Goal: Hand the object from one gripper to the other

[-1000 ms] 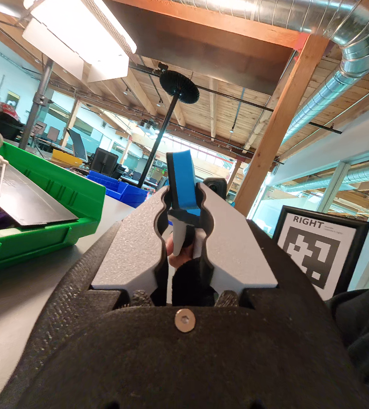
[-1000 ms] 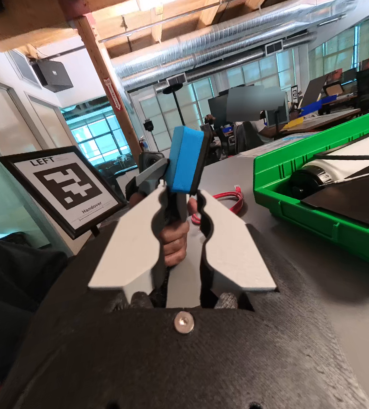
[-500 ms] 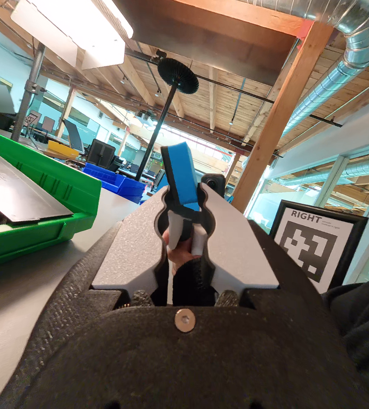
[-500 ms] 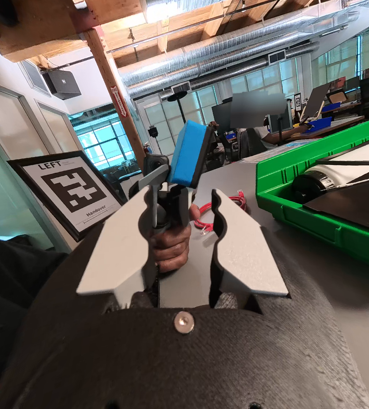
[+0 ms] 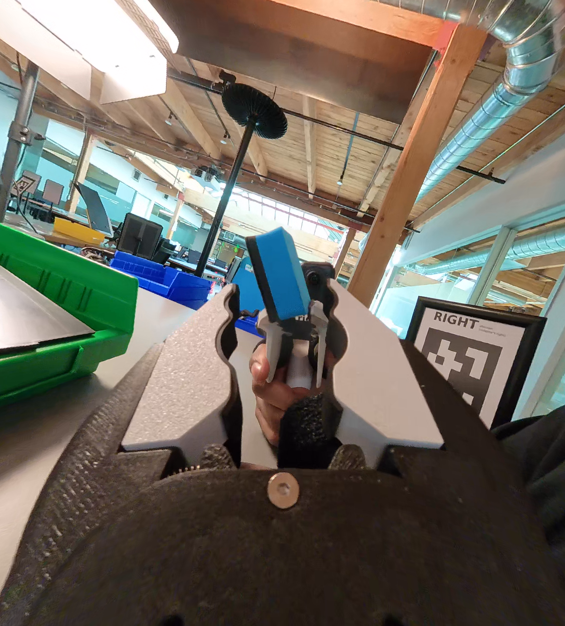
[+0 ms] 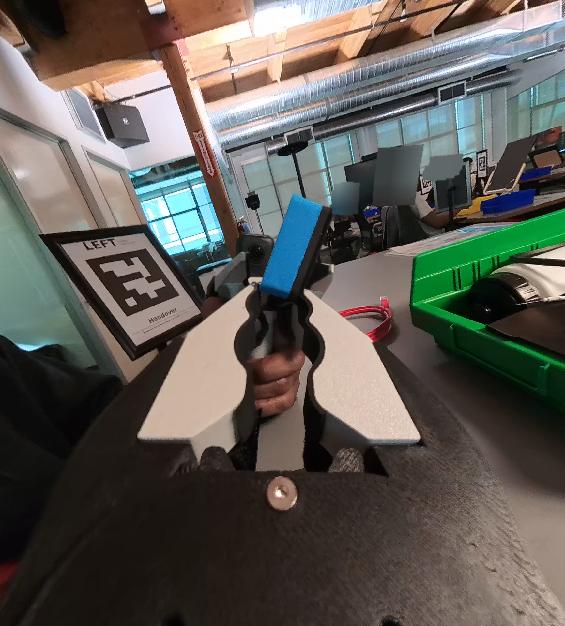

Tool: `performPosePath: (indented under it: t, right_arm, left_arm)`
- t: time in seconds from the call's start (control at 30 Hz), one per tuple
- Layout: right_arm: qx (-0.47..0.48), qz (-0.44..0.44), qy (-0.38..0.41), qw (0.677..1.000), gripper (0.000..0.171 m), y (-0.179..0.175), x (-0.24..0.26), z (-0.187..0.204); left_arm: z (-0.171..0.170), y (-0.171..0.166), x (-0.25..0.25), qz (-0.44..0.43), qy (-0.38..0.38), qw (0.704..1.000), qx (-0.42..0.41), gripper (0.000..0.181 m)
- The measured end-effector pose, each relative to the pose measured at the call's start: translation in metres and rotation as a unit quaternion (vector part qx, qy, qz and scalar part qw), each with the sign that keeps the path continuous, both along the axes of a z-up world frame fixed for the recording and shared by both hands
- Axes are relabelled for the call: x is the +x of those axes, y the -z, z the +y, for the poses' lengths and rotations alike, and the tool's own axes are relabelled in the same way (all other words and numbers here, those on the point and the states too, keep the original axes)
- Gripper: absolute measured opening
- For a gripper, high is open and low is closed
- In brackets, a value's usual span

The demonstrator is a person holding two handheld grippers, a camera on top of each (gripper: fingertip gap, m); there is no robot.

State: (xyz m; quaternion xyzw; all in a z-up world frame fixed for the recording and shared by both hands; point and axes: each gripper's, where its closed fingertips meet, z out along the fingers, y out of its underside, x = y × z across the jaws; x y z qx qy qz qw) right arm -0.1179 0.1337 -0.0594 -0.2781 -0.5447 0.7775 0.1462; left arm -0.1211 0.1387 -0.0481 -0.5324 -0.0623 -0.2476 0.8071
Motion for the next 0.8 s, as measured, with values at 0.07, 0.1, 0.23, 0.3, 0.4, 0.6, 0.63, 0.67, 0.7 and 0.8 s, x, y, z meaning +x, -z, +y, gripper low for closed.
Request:
performPosePath:
  t: [0.07, 0.1, 0.23, 0.3, 0.4, 0.6, 0.63, 0.67, 0.7, 0.8]
  right_arm:
    - [0.016, -0.001, -0.001, 1.0, 0.022, 0.0024, -0.0001, -0.0045]
    - [0.018, -0.002, -0.002, 1.0, 0.022, 0.0028, -0.0003, -0.0051]
    - [0.005, -0.008, 0.007, 1.0, 0.04, 0.0021, -0.0036, -0.0003]
    - [0.006, -0.013, 0.009, 1.0, 0.046, 0.0031, -0.0051, -0.0003]
    - [0.029, -0.006, 0.006, 1.0, 0.041, 0.005, -0.0028, -0.0069]
    - [0.019, -0.01, 0.014, 1.0, 0.019, 0.0043, -0.0047, -0.002]
    - [0.017, -0.011, 0.012, 1.0, 0.006, 0.0042, -0.0042, -0.0013]
    - [0.017, -0.009, 0.008, 1.0, 0.0, 0.0038, -0.0028, -0.0015]
    - [0.021, -0.009, 0.006, 1.0, 0.0, 0.0043, -0.002, -0.0026]
    - [0.041, -0.006, -0.001, 0.999, 0.0, 0.0067, 0.0, -0.0088]
  left_arm:
    - [0.0024, 0.0024, -0.0013, -0.01, 0.006, 1.0, -0.011, 0.039]
    - [0.001, 0.0015, 0.0014, -0.011, 0.023, 1.0, -0.006, 0.026]
    - [-0.0014, -0.0004, -0.0044, -0.006, -0.003, 1.0, 0.004, 0.023]
    - [-0.0056, -0.0031, -0.0067, -0.004, -0.012, 1.0, 0.02, 0.023]
    - [-0.003, -0.0016, -0.0031, -0.007, 0.004, 1.0, 0.011, 0.023]
    - [0.0002, 0.0009, -0.0005, -0.017, 0.018, 1.0, 0.0, 0.03]
    - [0.0, 0.0007, -0.0007, -0.014, 0.012, 1.0, 0.0, 0.038]
    - [0.0001, 0.0007, -0.0006, -0.01, 0.007, 1.0, -0.001, 0.042]
    - [0.0007, 0.0012, -0.0007, -0.008, 0.004, 1.0, -0.004, 0.045]
    - [0.0007, 0.0015, 0.0022, -0.006, 0.016, 1.0, -0.006, 0.006]
